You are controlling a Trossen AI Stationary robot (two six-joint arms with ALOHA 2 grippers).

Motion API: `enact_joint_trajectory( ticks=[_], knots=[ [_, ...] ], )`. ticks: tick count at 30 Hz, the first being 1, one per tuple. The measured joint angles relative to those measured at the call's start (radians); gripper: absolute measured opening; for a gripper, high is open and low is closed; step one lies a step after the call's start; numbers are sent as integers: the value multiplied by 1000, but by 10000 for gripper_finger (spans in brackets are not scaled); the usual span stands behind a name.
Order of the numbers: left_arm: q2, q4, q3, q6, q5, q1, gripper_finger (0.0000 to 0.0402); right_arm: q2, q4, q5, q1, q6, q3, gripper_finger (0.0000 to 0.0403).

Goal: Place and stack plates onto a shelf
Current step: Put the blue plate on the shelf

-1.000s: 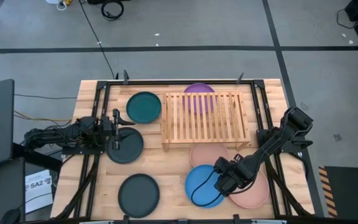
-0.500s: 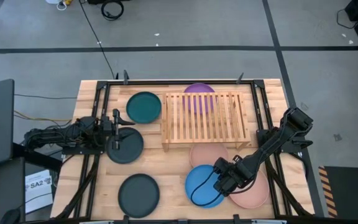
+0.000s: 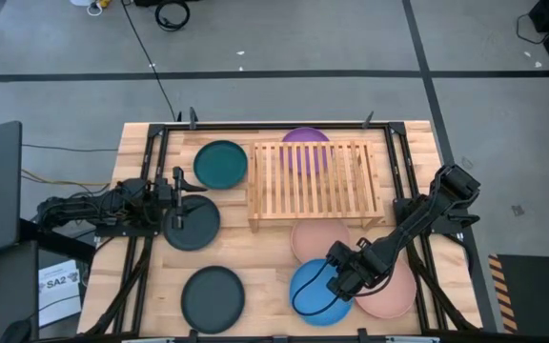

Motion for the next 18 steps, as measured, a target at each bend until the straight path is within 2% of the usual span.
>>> enact_joint_trajectory(
  ticks=[9, 18],
  knots=[
    [0, 0, 0, 0, 0, 0, 185, -5, 17, -1, 0, -3, 0, 16],
    [0, 0, 0, 0, 0, 0, 185, -94, 28, -1, -19, -11, 0, 14]
  ],
)
